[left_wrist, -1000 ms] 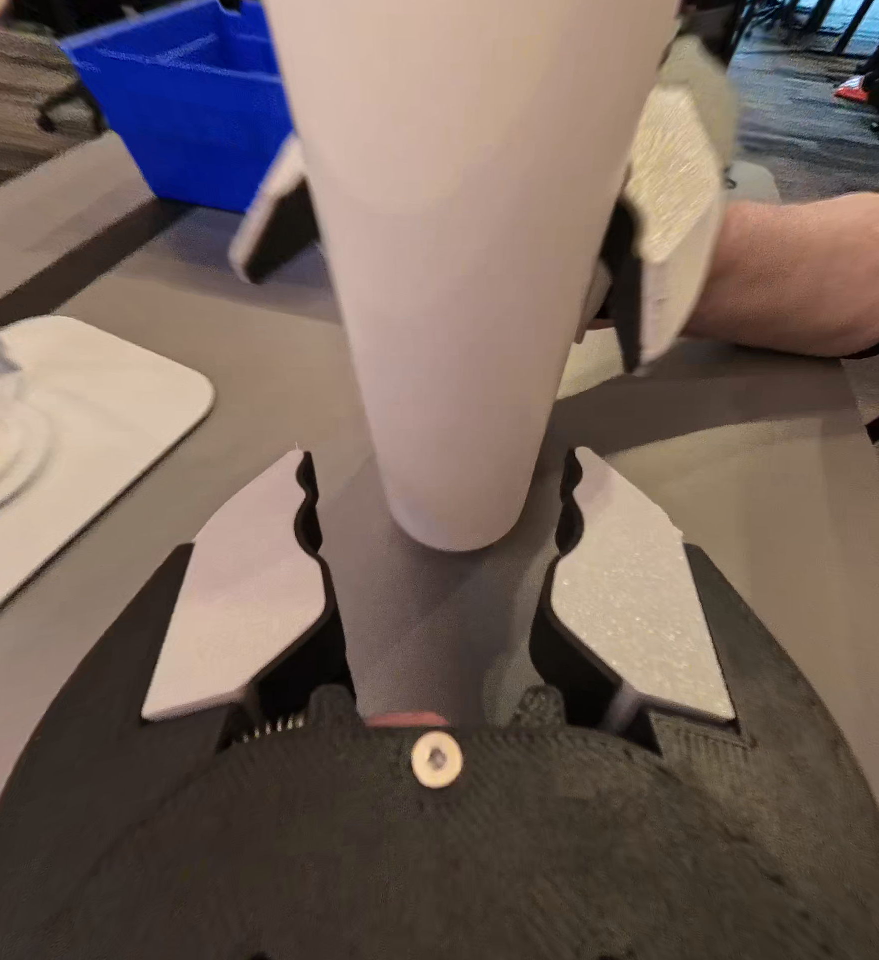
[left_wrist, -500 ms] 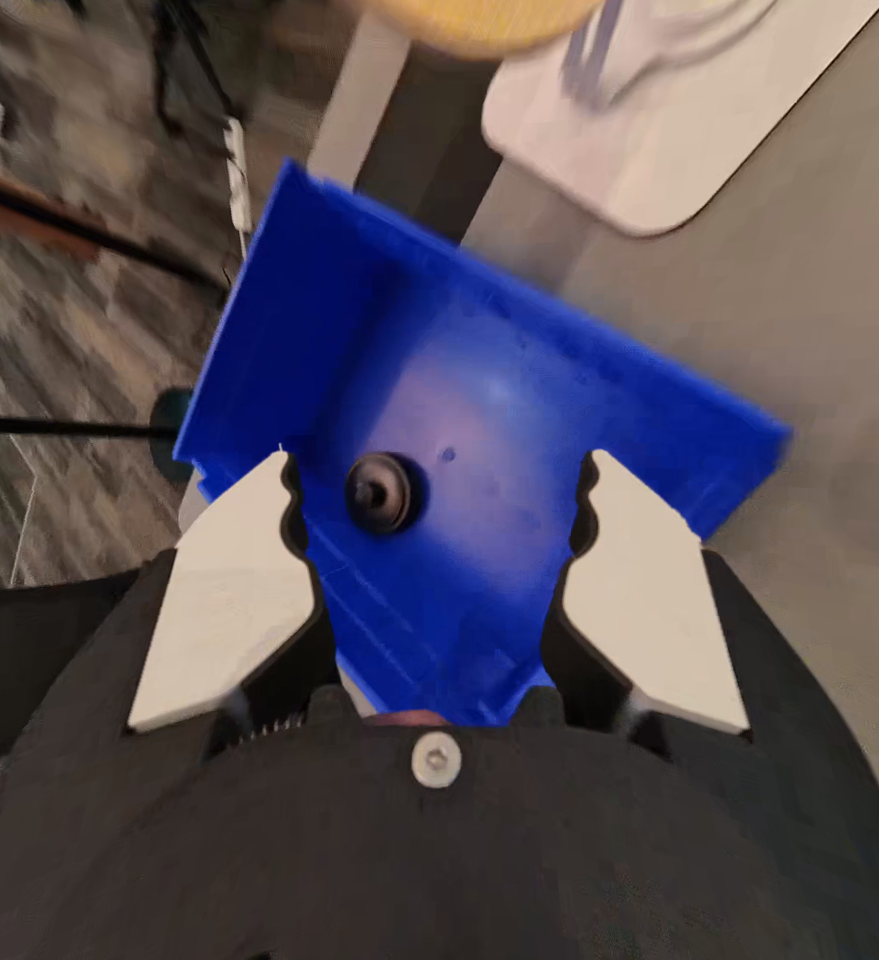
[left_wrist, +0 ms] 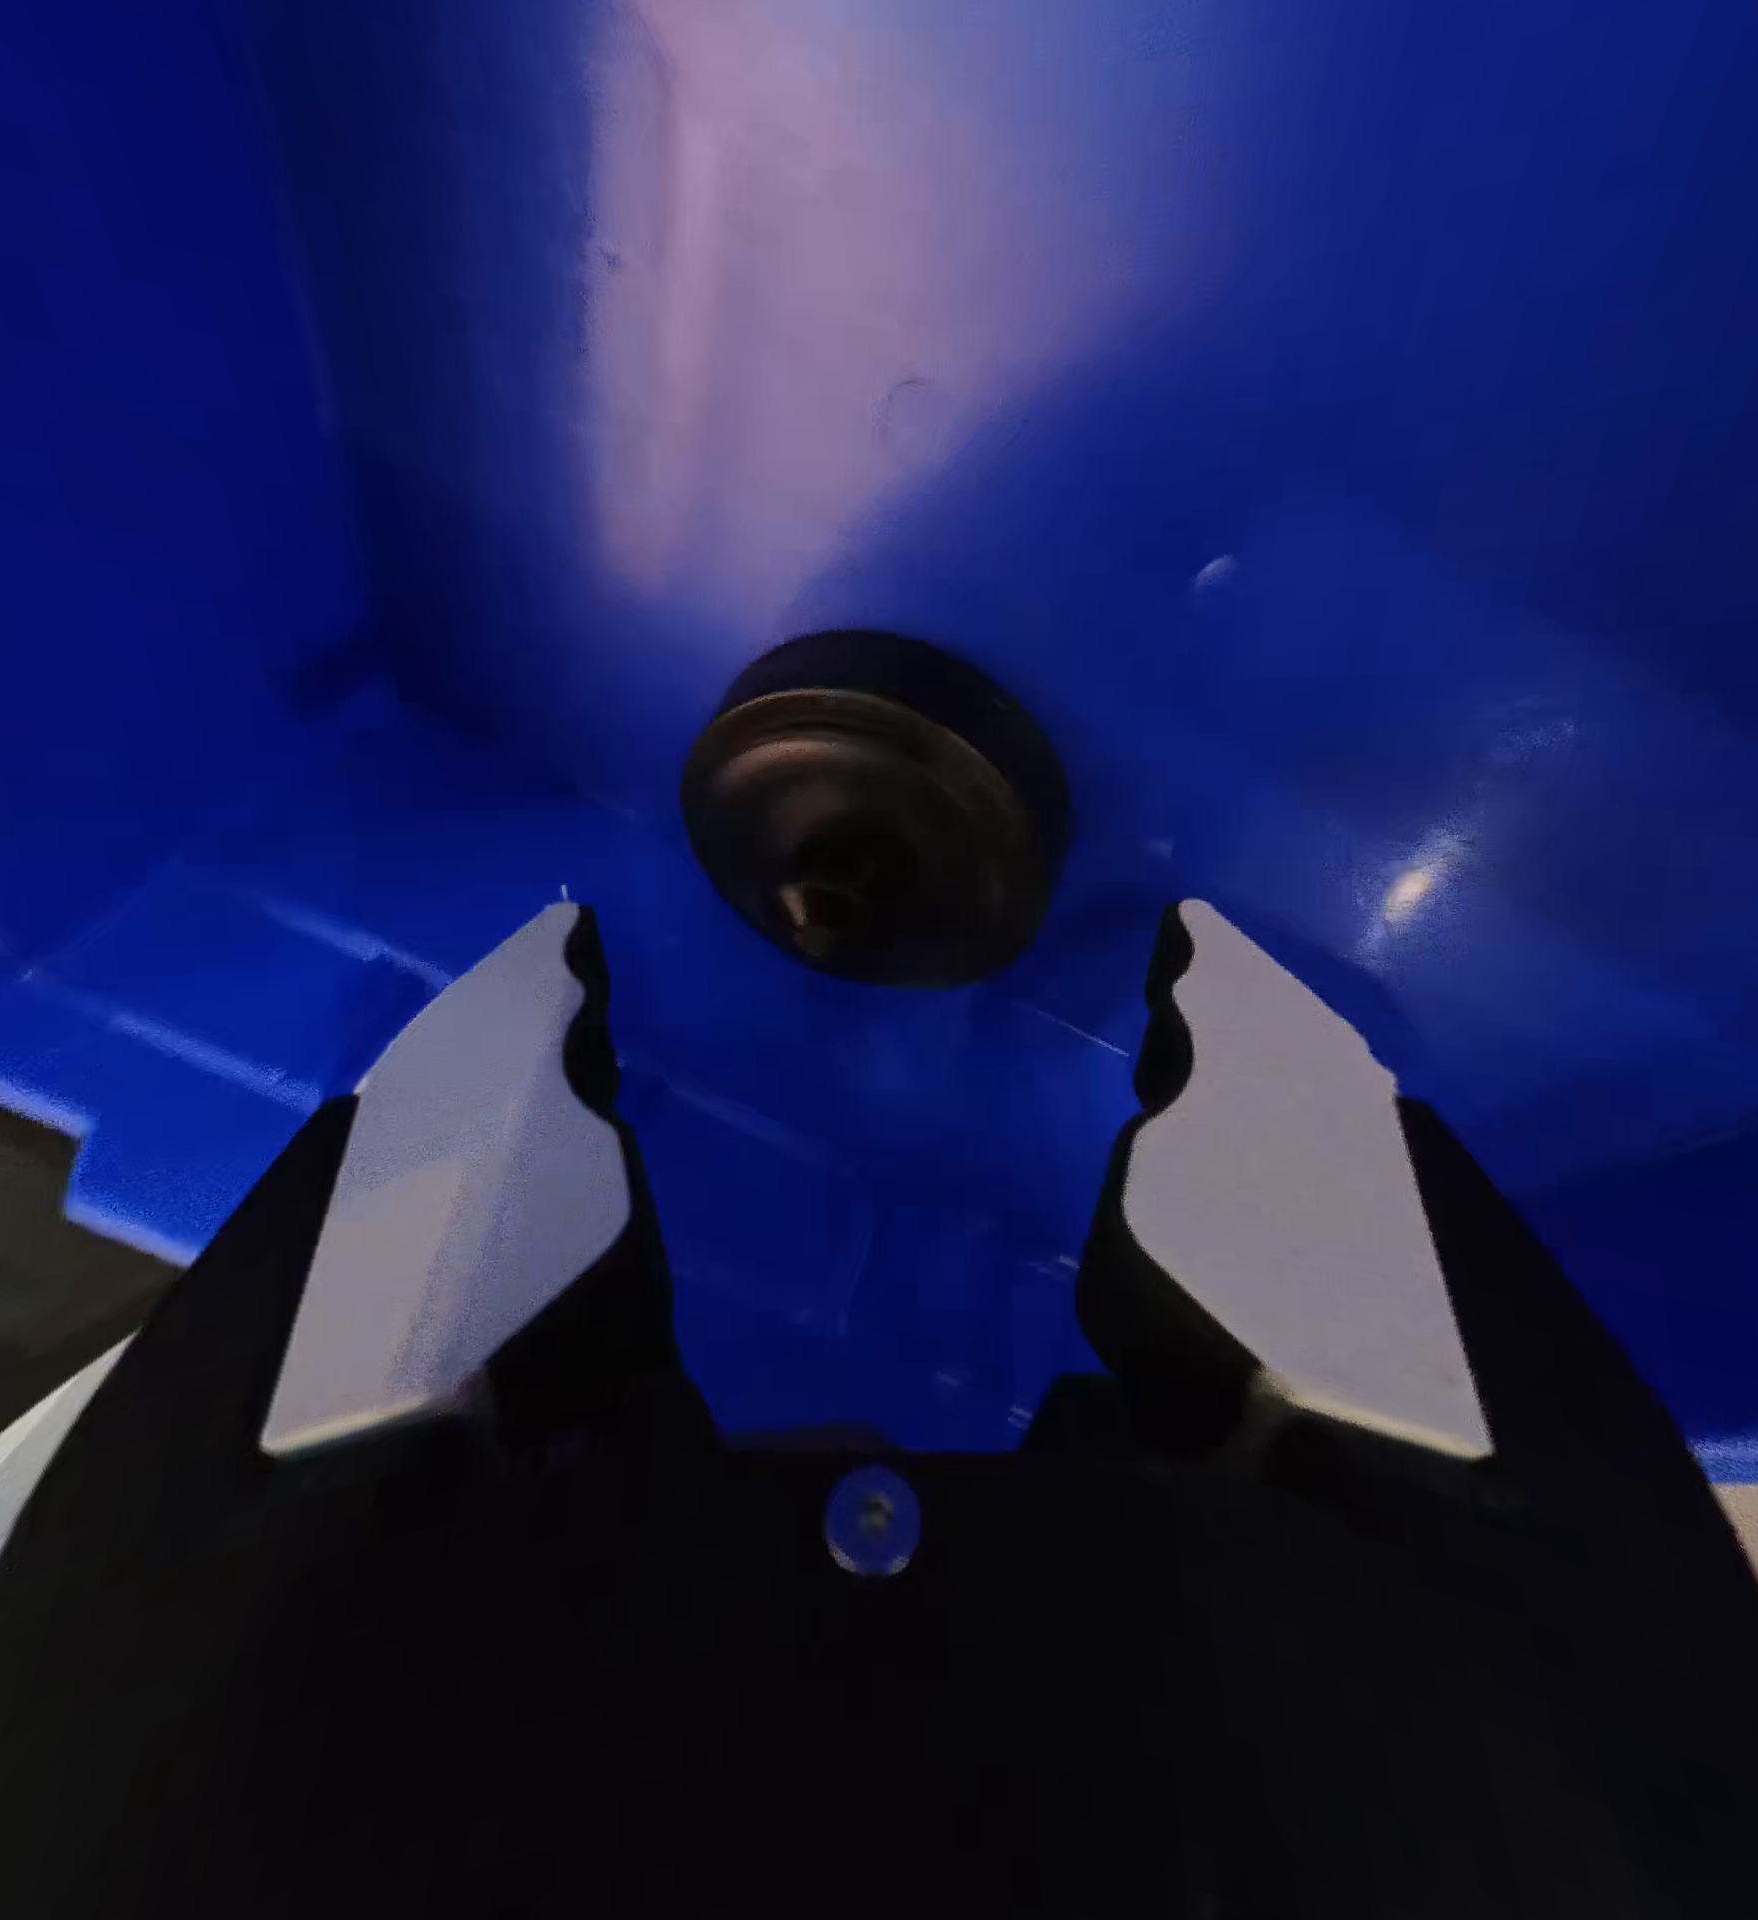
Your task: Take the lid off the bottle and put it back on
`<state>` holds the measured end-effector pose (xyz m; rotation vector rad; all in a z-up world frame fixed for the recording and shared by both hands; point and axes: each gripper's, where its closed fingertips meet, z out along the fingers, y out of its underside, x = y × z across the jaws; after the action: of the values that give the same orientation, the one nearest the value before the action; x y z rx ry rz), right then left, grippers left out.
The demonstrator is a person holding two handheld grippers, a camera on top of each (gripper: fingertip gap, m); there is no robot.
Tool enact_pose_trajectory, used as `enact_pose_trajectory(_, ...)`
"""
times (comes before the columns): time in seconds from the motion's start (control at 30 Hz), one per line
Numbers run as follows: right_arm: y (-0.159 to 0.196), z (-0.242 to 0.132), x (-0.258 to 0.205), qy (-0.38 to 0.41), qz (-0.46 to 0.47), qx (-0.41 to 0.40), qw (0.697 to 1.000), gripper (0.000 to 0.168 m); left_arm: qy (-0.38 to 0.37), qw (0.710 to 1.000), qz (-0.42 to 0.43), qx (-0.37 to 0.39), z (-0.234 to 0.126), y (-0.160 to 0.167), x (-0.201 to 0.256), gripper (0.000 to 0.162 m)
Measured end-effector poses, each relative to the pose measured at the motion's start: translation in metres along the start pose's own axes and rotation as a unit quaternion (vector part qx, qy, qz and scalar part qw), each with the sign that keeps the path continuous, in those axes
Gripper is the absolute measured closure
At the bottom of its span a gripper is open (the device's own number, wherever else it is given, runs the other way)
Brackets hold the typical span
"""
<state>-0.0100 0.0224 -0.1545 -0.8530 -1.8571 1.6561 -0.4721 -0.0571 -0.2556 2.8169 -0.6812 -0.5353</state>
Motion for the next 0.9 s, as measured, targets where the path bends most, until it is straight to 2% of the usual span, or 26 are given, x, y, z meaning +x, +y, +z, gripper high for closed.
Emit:
enact_pose_trajectory(0.1,0.002,0.000,0.000,-0.001,0.000,-0.002,1.000,0.063,0.038,0.999,0.008,-0.018,0.005,0.000,0.003,0.070)
enact_pose_trajectory(0.17,0.002,0.001,0.001,-0.002,0.002,-0.002,1.000,0.063,0.068,0.997,0.010,-0.022,0.006,-0.002,0.007,0.081)
enact_pose_trajectory(0.27,0.005,0.001,0.001,-0.003,0.005,-0.005,1.000,0.064,0.079,0.996,0.009,-0.028,0.007,-0.004,0.005,0.092)
enact_pose_trajectory(0.47,0.006,0.001,0.002,-0.001,0.007,-0.007,1.000,0.064,0.076,0.997,0.006,0.001,0.004,-0.010,0.007,0.093)
enact_pose_trajectory(0.67,0.003,-0.001,0.003,0.002,0.009,-0.002,1.000,0.063,0.038,0.998,-0.002,0.053,-0.014,-0.016,0.013,0.093)
enact_pose_trajectory(0.9,-0.011,-0.012,0.001,-0.001,0.001,0.018,1.000,0.057,-0.043,0.992,0.000,0.122,-0.074,-0.016,0.031,0.093)
